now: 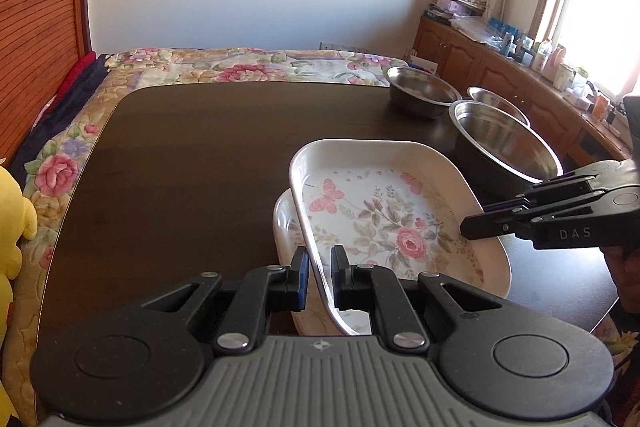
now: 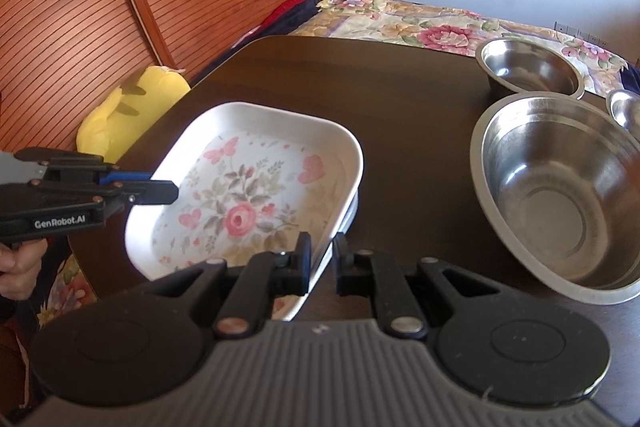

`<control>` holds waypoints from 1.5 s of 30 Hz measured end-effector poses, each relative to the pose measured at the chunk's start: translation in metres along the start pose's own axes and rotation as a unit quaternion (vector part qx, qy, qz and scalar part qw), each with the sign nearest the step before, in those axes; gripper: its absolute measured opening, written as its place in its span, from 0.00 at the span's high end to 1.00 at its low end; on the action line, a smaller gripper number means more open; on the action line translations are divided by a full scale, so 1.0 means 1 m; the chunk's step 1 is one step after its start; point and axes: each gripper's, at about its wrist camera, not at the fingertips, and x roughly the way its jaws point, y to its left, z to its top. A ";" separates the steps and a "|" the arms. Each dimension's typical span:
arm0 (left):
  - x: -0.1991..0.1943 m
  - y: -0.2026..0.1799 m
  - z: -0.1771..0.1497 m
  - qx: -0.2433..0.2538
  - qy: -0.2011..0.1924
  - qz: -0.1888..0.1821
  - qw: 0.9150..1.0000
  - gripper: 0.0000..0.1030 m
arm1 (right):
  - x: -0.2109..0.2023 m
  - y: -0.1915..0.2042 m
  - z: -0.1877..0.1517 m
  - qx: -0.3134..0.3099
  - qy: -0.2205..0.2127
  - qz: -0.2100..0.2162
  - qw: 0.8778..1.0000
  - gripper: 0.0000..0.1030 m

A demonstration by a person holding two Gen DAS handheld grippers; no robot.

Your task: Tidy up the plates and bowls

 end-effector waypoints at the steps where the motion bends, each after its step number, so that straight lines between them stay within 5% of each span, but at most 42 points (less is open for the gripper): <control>1: 0.000 0.001 0.000 -0.001 0.000 0.000 1.000 0.88 | 0.000 0.001 -0.001 0.000 0.000 0.000 1.000 0.88; 40: 0.004 -0.003 -0.005 0.018 -0.017 0.038 0.999 0.88 | 0.005 0.008 -0.006 -0.006 -0.033 -0.021 0.999 0.85; 45: 0.001 -0.011 -0.001 0.020 -0.027 0.032 0.999 0.72 | -0.002 0.001 -0.007 0.006 -0.047 -0.020 0.999 0.85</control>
